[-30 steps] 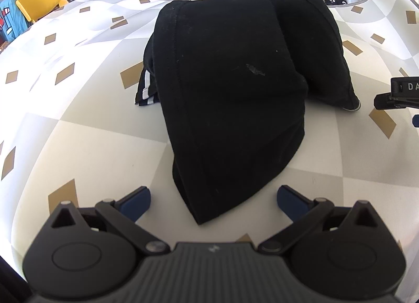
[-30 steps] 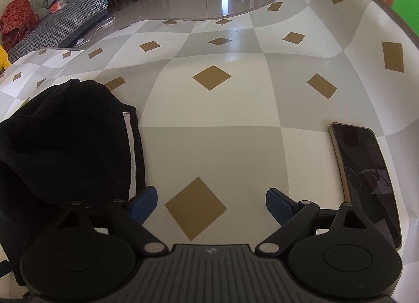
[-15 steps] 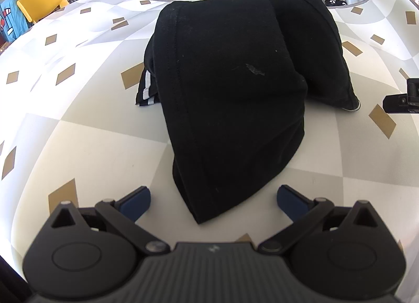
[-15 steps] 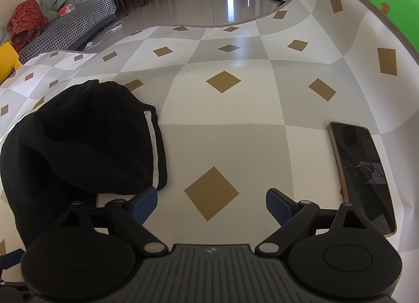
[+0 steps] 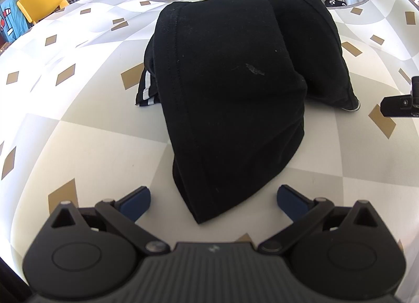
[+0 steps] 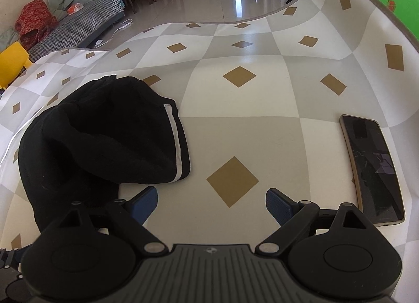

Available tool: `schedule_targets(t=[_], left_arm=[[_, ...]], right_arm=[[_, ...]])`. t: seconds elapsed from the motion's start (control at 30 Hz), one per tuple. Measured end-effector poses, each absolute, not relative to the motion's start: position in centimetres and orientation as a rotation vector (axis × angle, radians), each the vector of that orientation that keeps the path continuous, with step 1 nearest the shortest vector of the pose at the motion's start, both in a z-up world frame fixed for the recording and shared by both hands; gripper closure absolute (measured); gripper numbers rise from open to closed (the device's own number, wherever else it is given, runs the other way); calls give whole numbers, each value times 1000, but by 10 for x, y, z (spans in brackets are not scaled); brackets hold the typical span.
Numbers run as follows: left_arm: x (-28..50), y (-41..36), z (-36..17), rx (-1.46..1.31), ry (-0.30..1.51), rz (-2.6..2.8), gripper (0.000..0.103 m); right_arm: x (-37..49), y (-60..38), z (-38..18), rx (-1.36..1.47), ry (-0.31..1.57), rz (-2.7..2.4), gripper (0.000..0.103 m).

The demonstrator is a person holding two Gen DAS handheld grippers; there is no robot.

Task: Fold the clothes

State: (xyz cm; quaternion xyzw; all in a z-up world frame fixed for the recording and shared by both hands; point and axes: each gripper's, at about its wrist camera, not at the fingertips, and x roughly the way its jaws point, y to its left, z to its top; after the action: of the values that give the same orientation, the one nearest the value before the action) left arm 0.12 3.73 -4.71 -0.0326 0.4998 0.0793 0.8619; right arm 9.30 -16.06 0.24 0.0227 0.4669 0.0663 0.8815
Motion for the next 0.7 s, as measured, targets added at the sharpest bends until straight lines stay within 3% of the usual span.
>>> schedule_targets(t=[0.7], left_arm=[[4, 39, -47, -68, 1048, 166, 0]], right_arm=[[97, -152, 2, 50, 984, 145, 13]])
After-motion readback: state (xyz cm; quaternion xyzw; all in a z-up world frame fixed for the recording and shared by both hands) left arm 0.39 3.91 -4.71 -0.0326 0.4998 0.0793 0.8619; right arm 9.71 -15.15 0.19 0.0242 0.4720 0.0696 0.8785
